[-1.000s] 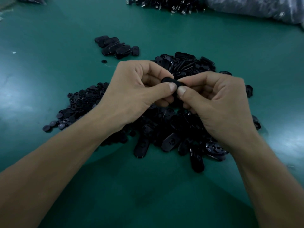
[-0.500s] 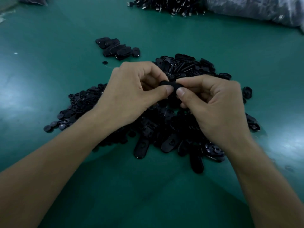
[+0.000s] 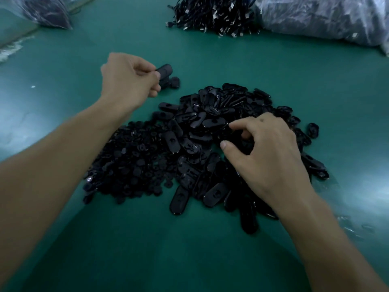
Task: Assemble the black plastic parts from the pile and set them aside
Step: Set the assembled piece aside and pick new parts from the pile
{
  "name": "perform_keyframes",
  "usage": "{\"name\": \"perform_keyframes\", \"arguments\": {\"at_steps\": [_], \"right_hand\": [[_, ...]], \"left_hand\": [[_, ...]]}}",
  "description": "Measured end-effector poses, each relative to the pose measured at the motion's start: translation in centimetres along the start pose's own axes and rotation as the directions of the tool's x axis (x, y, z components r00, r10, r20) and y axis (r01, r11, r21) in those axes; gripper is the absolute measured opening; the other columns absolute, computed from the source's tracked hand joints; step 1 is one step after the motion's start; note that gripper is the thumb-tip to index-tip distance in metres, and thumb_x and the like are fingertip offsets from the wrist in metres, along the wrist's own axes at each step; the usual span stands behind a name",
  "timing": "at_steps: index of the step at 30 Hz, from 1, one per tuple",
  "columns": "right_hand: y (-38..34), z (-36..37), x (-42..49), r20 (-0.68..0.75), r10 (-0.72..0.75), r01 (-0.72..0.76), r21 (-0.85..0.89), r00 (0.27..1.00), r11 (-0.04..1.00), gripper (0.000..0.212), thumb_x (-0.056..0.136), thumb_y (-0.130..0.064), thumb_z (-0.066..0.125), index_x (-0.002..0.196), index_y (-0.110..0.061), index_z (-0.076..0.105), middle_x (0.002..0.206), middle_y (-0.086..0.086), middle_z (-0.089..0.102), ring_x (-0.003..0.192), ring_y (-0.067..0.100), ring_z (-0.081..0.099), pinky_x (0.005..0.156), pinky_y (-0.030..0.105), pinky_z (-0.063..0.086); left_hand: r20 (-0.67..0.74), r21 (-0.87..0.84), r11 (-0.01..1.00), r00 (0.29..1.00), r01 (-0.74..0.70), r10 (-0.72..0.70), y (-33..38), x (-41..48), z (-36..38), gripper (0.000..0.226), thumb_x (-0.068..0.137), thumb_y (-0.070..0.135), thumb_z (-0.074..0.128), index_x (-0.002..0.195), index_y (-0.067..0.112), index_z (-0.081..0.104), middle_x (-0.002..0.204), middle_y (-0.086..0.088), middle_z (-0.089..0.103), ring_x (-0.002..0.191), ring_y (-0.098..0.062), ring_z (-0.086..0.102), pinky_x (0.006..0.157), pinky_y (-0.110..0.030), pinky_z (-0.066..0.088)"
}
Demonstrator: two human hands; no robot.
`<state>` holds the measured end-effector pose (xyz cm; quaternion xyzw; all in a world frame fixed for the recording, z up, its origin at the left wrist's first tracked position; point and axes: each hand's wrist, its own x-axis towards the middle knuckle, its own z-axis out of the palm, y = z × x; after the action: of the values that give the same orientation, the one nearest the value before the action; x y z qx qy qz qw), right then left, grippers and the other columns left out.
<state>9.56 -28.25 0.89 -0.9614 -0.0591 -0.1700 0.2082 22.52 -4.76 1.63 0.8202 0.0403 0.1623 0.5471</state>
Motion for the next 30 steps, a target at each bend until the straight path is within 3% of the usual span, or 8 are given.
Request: {"name": "perform_keyframes", "arguments": {"at_steps": [5,9,13,15,20,25,30], "right_hand": [[-0.1,0.1,0.1,0.069,0.029,-0.025,-0.055,0.997,0.998,0.052,0.090,-0.048,0.063,0.136,-0.025,0.057,0.105,-0.009,0.044,0.109,0.013,0.040,0.093,0.024,0.031],[-0.1,0.3,0.0,0.053,0.048,-0.044,-0.071,0.997,0.997,0.047,0.093,-0.044,0.063,0.135,-0.023,0.059,0.104,-0.009,0.045,0.111,0.015,0.043,0.097,0.026,0.034],[-0.2,0.5,0.0,0.033,0.073,-0.070,-0.076,0.997,0.995,0.041,0.095,-0.042,0.060,0.130,-0.021,0.062,0.103,-0.006,0.050,0.109,0.017,0.045,0.097,0.029,0.036],[-0.2,0.5,0.0,0.026,0.094,-0.091,-0.076,0.995,0.993,0.045,0.095,-0.042,0.059,0.134,-0.020,0.059,0.106,-0.003,0.053,0.111,0.018,0.045,0.099,0.031,0.037],[-0.4,0.5,0.1,0.055,0.136,-0.128,-0.120,0.989,0.984,0.055,0.096,-0.049,0.054,0.143,-0.020,0.052,0.107,-0.002,0.044,0.112,0.021,0.042,0.099,0.036,0.039],[-0.7,0.4,0.3,0.066,0.137,-0.130,-0.101,0.988,0.986,0.051,0.094,-0.053,0.058,0.138,-0.029,0.054,0.102,-0.005,0.040,0.106,0.017,0.041,0.095,0.035,0.040],[-0.6,0.8,0.4,0.049,0.121,-0.116,-0.097,0.991,0.988,0.040,0.097,-0.045,0.059,0.132,-0.025,0.062,0.101,-0.005,0.043,0.105,0.017,0.045,0.094,0.031,0.039]], "left_hand": [[-0.036,0.178,0.984,0.999,-0.005,0.011,-1.0,2.2,1.0,0.025,0.089,0.017,0.071,0.068,0.028,0.066,0.068,-0.004,0.071,0.053,-0.005,0.064,0.059,-0.022,0.059],[-0.038,0.279,0.960,0.999,-0.013,0.025,-1.7,2.6,1.6,0.022,0.089,0.017,0.068,0.070,0.027,0.068,0.071,0.001,0.068,0.087,-0.020,0.069,0.075,-0.026,0.057],[-0.108,0.291,0.956,0.992,-0.037,0.071,-1.6,2.3,1.8,0.007,0.089,0.022,0.066,0.092,0.019,0.072,0.082,0.002,0.067,0.094,-0.015,0.063,0.067,-0.003,0.039],[-0.140,0.258,0.964,0.986,-0.057,0.096,-1.1,1.8,1.7,0.010,0.089,0.027,0.064,0.093,0.021,0.071,0.076,0.009,0.063,0.087,-0.010,0.062,0.058,0.003,0.035],[-0.099,0.095,0.984,0.982,-0.151,0.161,2.0,-1.3,1.7,0.013,0.083,0.028,0.066,0.071,0.033,0.064,0.060,0.017,0.062,0.055,0.006,0.056,0.054,-0.008,0.040],[-0.024,-0.076,0.983,0.986,-0.167,0.165,3.3,-4.5,1.5,0.013,0.085,0.023,0.072,0.075,0.029,0.068,0.059,0.015,0.068,0.055,0.000,0.062,0.058,-0.014,0.050],[0.009,-0.021,0.981,0.982,-0.191,0.191,2.5,-6.4,1.4,0.014,0.088,0.023,0.072,0.076,0.027,0.067,0.059,0.013,0.062,0.047,0.002,0.050,0.051,-0.008,0.040]]}}
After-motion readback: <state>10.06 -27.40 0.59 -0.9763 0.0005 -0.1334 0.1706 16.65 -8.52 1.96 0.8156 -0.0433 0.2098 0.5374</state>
